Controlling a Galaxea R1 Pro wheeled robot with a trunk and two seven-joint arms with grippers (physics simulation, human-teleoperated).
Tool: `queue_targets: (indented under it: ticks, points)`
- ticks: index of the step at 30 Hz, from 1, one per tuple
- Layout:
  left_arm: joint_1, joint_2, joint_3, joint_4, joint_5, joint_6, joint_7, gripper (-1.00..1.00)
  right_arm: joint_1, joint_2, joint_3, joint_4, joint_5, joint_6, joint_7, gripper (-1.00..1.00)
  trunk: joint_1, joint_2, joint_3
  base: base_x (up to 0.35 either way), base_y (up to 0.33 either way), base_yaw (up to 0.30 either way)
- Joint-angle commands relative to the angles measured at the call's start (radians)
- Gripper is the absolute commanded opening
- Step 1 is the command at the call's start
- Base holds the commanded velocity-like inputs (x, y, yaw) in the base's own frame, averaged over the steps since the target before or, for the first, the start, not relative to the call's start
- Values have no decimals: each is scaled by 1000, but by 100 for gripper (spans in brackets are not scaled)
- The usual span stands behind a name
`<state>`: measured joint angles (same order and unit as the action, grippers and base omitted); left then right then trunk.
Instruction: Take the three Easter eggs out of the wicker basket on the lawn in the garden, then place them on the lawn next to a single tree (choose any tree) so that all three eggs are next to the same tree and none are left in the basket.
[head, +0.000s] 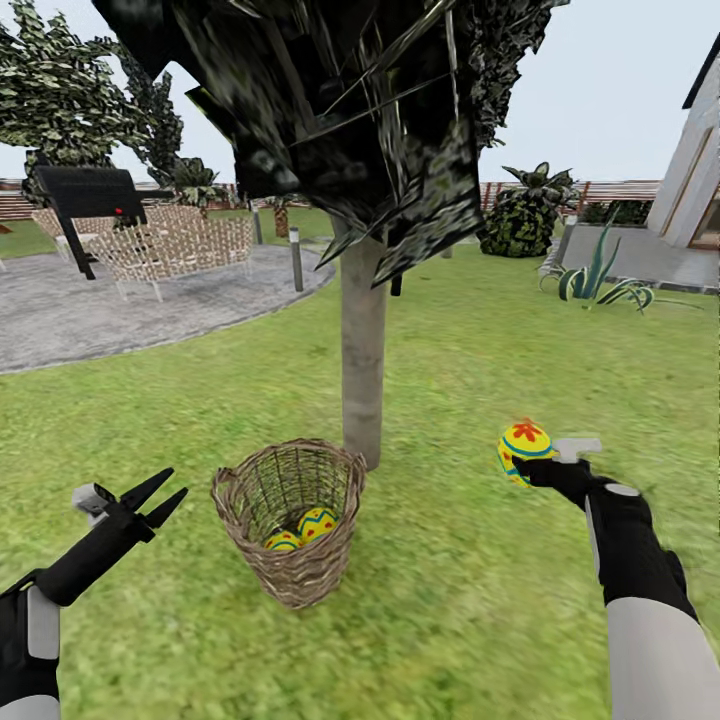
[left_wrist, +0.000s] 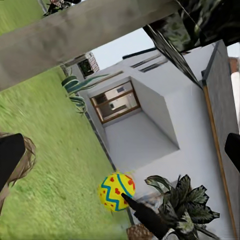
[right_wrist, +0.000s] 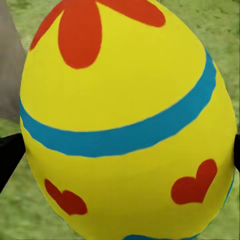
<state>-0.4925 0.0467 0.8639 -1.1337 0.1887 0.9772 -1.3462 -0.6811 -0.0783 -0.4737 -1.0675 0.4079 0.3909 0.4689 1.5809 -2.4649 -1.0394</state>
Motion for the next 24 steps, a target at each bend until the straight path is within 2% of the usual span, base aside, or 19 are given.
queue_targets:
  ticks: [1, 2, 3, 4, 5, 6, 7, 8, 9, 11, 12, 13, 14, 16, 17, 19, 22, 24]
  points:
    - [0, 0, -3, -4, 0, 0, 0, 100, 0, -1, 23, 85, 0, -70, -74, -100, 0, 0, 0, 0, 0, -22]
    - [0, 0, -22, -10, 0, 0, 0, 100, -2, -3, 86, 207, 1, -161, -169, -100, 0, 0, 0, 0, 0, -11]
    - [0, 1, -51, -21, 1, 0, 1, 100, -3, -4, 167, 326, 0, -239, -273, -100, 0, 0, 0, 0, 0, -5]
    - [0, 0, -69, -33, 1, 1, 1, 100, -4, -3, 219, 396, -2, -292, -349, -100, 0, 0, 0, 0, 0, -2]
    - [0, -12, -83, -45, 1, 1, 1, 100, -4, -1, 266, 460, -4, -357, -427, -100, 0, 0, 0, 0, 0, 0]
    - [0, -22, -88, -53, 1, 1, 1, 100, -4, 2, 286, 491, -4, -391, -460, -100, 0, 0, 0, 0, 0, 0]
    - [0, -29, -93, -61, 2, 1, 1, 100, -5, 12, 296, 511, -3, -409, -478, -100, 0, 0, 0, 0, 0, 0]
    - [0, -40, -127, -78, 2, 1, 0, 100, -5, 34, 304, 542, 1, -423, -490, -100, 0, 0, 0, 0, 0, 0]
    - [0, -47, -176, -90, 2, 1, 1, 100, -8, 43, 306, 583, 2, -426, -494, -100, 0, 0, 0, 0, 0, 0]
    - [0, -54, -246, -116, 3, 3, 1, 100, -17, 48, 308, 665, 3, -435, -502, -100, 0, 0, 0, 0, 0, 0]
    - [0, -74, -267, -143, 3, 3, 0, 100, -20, 50, 309, 693, 4, -444, -513, -100, 0, 0, 0, 0, 0, 0]
    - [1, -83, -273, -166, 3, 3, -5, 100, -21, 51, 339, 704, 16, -447, -518, -100, 0, 0, 0, 0, 0, 0]
    - [2, -85, -274, -179, 3, 3, -42, 100, -21, 54, 379, 709, 27, -448, -555, -100, 0, 0, 0, 0, -191, 158]
    - [3, -84, -273, -183, 3, 3, -106, 100, -21, 85, 400, 710, 53, -453, -671, -100, 0, 0, 0, 0, -278, 253]
    - [4, -83, -272, -183, 3, 3, -117, 100, -20, 94, 412, 712, 77, -463, -694, -100, 0, 0, 0, 0, -304, 280]
    - [4, -80, -271, -184, 3, 3, -127, 100, -19, 101, 425, 729, 112, -478, -713, -100, 0, 0, 0, 0, -310, 286]
    - [5, -78, -270, -184, 3, 3, -145, 100, -18, 103, 429, 744, 124, -484, -719, -100, 0, 0, -1, 0, -315, 290]
    - [5, -76, -268, -184, 3, 3, -186, 100, -18, 103, 429, 746, 126, -484, -720, -100, 0, 0, -2, 0, -316, 291]
